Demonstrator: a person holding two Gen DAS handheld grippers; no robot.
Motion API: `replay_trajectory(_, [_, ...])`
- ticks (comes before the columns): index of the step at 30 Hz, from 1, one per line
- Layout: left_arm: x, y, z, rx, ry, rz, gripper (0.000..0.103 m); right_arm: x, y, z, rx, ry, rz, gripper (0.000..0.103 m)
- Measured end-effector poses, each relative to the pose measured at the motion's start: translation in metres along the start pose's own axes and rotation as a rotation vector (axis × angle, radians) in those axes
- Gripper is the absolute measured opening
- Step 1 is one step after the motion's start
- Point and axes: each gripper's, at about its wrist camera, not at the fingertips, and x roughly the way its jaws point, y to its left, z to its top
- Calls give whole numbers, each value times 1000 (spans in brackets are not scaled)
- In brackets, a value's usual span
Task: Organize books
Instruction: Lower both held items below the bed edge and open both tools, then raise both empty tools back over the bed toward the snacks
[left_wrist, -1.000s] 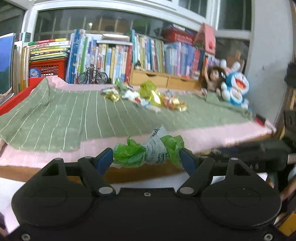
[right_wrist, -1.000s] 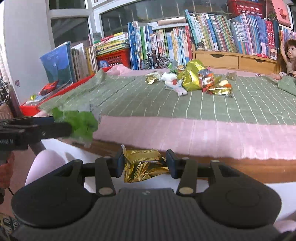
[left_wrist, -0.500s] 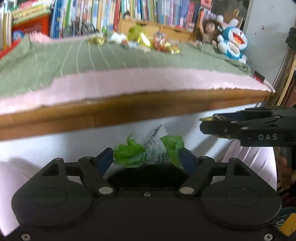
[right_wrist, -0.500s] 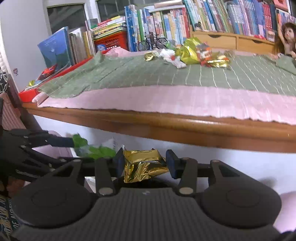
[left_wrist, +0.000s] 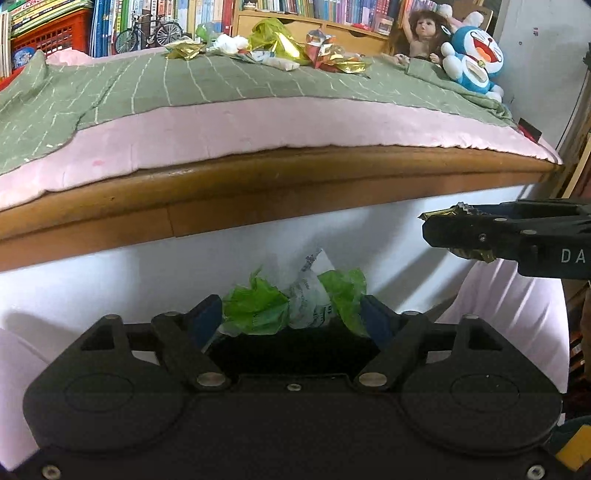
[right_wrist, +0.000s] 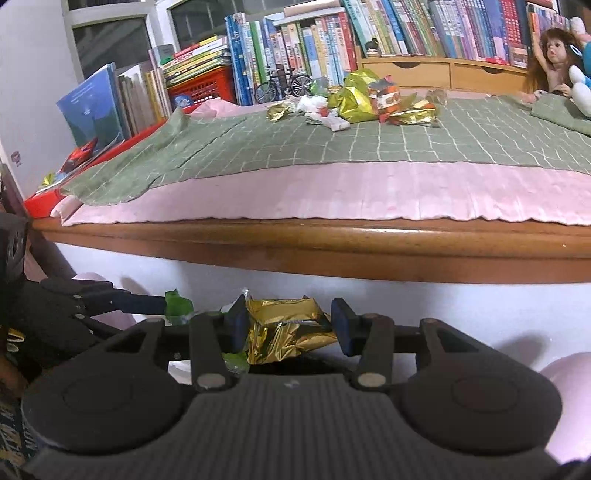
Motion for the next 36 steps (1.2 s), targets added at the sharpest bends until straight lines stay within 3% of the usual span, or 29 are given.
replay_trajectory(6, [4,-3,2,15,3,27,102,1,-3,0,10,8,-7,52])
replay_trajectory(13, [14,-1,1,-18,40,-4,103,1,-5,-1,22,8,-14,53])
replay_trajectory(31, [9,19,2,-103,22,34,103,15,3,2,-13,47,13,57])
replay_trajectory(33, [7,20,2,-101,18,41,103,18,6,2,-28,49,-2,83])
replay_trajectory(36, [6,21,2,-102,13,51,103,21,11,2,-54,45,-34,103])
